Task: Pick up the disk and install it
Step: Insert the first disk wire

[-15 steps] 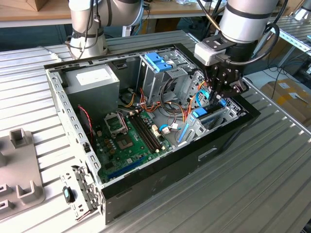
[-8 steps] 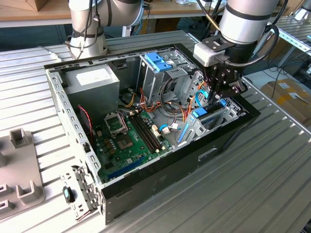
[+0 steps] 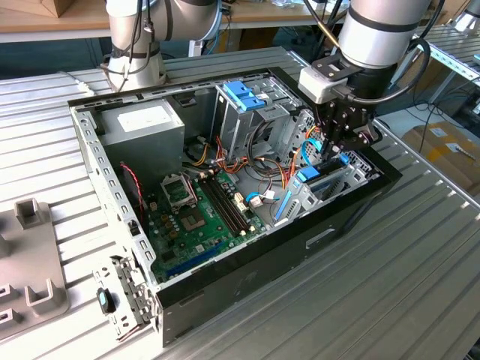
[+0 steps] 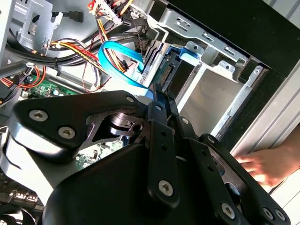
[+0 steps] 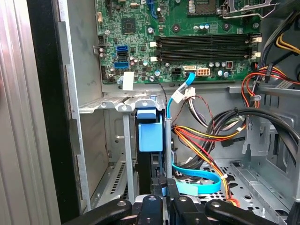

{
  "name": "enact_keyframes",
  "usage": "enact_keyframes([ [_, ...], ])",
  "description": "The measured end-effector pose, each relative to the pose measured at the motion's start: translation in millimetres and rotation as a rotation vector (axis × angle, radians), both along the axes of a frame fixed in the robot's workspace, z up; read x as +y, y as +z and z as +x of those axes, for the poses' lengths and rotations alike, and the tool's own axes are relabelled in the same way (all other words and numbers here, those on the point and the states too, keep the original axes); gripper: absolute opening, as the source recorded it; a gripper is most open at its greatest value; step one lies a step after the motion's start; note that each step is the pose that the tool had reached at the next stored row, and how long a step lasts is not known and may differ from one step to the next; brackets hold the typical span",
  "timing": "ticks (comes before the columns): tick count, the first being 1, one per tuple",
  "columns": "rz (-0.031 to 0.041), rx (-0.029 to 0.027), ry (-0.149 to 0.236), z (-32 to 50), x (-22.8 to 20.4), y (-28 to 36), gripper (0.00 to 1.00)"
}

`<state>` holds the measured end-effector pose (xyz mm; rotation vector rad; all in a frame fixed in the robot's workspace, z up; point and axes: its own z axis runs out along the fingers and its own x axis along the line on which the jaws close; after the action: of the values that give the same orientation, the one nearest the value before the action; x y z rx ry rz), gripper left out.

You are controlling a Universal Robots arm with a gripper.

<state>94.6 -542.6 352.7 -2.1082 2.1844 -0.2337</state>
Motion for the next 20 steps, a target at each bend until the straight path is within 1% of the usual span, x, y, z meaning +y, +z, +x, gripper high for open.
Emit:
enact_keyframes([
  [4,0.0000,0.0000,0.000,0.0,0.0,0.0,0.16],
  [8,0.0000,-0.0031,0.000,-0.1,0.0,0.0,0.16],
  [10,0.0000,-0.0061,0.000,-0.1,0.0,0.0,0.16],
  [14,0.0001,-0.0062,0.000,-0.1,-0.4,0.0,0.16],
  [16,0.0000,-0.0061,0.000,-0.1,-2.4,0.0,0.16],
  [20,0.0002,-0.0062,0.000,-0.1,-2.5,-0.9,0.16],
])
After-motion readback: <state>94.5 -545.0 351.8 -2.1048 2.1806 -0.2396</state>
